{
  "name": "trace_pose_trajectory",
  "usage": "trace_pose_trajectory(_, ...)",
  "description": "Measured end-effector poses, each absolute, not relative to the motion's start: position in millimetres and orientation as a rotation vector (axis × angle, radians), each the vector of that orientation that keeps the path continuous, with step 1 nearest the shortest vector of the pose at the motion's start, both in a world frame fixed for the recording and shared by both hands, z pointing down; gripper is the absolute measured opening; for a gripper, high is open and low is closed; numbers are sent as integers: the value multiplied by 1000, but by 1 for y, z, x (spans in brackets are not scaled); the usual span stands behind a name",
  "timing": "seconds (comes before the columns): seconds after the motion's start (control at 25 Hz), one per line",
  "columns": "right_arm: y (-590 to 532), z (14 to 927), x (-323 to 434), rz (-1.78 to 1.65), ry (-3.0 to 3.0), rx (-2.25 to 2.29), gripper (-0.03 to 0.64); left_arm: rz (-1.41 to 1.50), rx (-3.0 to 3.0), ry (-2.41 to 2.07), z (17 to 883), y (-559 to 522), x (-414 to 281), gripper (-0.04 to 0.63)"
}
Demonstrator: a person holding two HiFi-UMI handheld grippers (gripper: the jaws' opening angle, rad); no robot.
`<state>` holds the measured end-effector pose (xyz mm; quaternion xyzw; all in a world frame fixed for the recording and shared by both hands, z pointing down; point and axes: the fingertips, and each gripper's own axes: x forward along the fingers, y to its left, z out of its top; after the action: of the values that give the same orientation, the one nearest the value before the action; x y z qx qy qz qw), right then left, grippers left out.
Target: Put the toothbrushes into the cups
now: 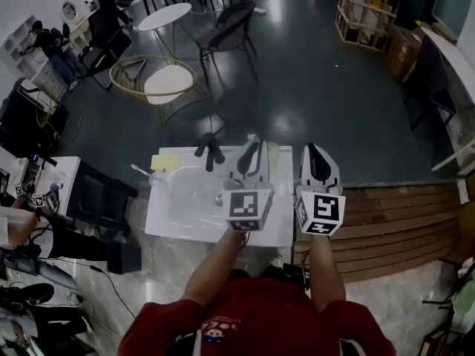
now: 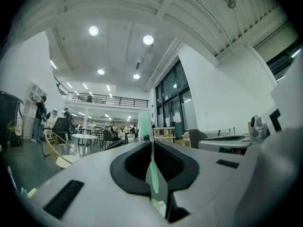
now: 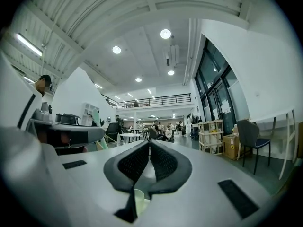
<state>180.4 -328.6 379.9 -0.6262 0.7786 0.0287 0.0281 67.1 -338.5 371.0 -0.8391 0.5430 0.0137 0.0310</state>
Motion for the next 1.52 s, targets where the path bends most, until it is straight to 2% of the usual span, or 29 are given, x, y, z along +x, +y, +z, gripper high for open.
trace_pose_trajectory(0.56, -388, 404, 171, -31, 2423, -1948, 34, 39, -2690, 1709, 392, -399, 60, 43)
trace_pose_trajectory(1.52, -433, 502, 155, -233, 2488, -2094, 34, -127, -2915, 1733, 517, -446, 55, 43)
